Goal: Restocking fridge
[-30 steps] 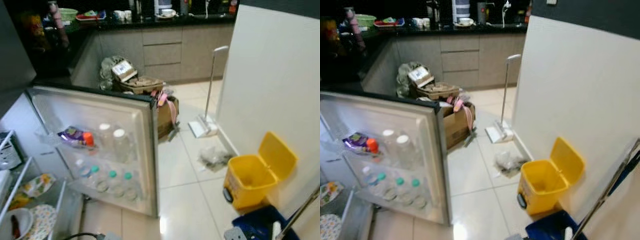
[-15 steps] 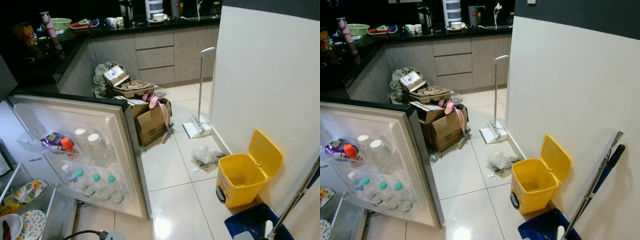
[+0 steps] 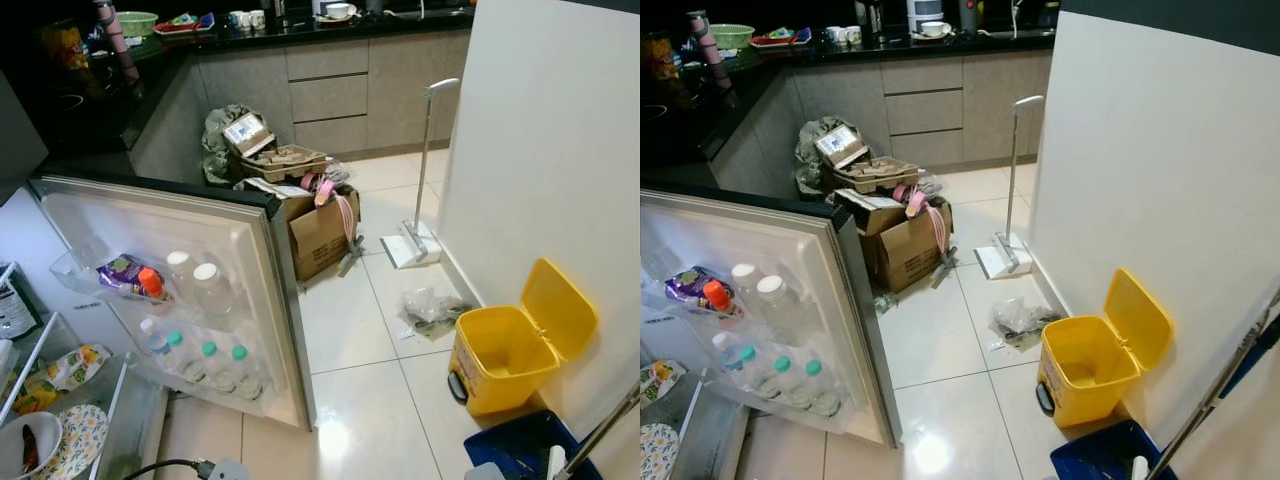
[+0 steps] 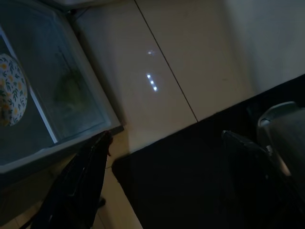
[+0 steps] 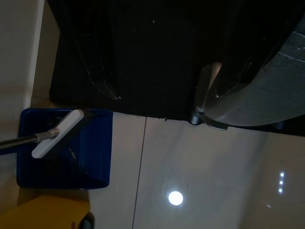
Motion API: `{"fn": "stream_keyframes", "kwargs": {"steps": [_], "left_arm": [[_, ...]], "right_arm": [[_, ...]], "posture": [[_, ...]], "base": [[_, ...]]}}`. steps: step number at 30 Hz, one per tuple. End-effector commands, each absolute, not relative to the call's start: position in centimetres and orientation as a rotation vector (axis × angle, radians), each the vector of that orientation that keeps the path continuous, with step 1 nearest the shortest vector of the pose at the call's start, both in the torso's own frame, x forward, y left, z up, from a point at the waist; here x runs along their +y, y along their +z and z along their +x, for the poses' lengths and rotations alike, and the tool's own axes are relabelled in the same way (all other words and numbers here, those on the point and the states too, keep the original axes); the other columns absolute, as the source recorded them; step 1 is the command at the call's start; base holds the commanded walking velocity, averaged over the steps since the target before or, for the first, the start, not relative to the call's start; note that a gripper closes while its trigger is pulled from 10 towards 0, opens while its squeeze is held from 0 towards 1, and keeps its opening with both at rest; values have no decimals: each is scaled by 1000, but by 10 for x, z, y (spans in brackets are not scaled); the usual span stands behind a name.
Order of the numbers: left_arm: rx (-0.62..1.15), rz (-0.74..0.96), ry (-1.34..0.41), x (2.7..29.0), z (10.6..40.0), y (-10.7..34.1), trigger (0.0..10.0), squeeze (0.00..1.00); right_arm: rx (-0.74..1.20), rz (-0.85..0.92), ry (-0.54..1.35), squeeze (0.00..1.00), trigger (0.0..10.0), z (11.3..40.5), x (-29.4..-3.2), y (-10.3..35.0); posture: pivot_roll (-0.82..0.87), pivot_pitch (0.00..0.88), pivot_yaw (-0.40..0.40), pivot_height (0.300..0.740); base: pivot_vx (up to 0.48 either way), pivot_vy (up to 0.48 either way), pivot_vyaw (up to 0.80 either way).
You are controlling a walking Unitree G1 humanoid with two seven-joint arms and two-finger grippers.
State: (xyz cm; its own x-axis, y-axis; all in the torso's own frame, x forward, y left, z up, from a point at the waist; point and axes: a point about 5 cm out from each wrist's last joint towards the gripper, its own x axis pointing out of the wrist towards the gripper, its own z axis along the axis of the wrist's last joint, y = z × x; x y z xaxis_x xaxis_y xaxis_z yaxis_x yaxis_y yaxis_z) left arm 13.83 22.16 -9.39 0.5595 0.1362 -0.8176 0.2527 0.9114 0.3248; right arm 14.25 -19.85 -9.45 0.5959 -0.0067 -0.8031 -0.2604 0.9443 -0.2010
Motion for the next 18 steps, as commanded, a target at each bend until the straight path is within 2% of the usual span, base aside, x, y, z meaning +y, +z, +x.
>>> {"fn": "stream_keyframes", "kwargs": {"steps": [1, 14, 18], "left_arm": [[971, 448, -77, 222, 141, -93, 10000, 0], [962, 448, -68, 222, 142, -92, 10000, 0], [955, 438, -63, 221, 143, -92, 10000, 0]], "right_arm": [[938, -314, 153, 0, 10000, 141, -198, -95], [930, -314, 156, 0, 10000, 142, -198, -95], [923, -314, 157, 0, 10000, 142, -198, -94]], "posture": [[-145, 0, 21, 740], [-145, 0, 20, 740], [-146, 0, 21, 740]], "base": [[461, 0, 0], [443, 0, 0], [0, 0, 0]]}}
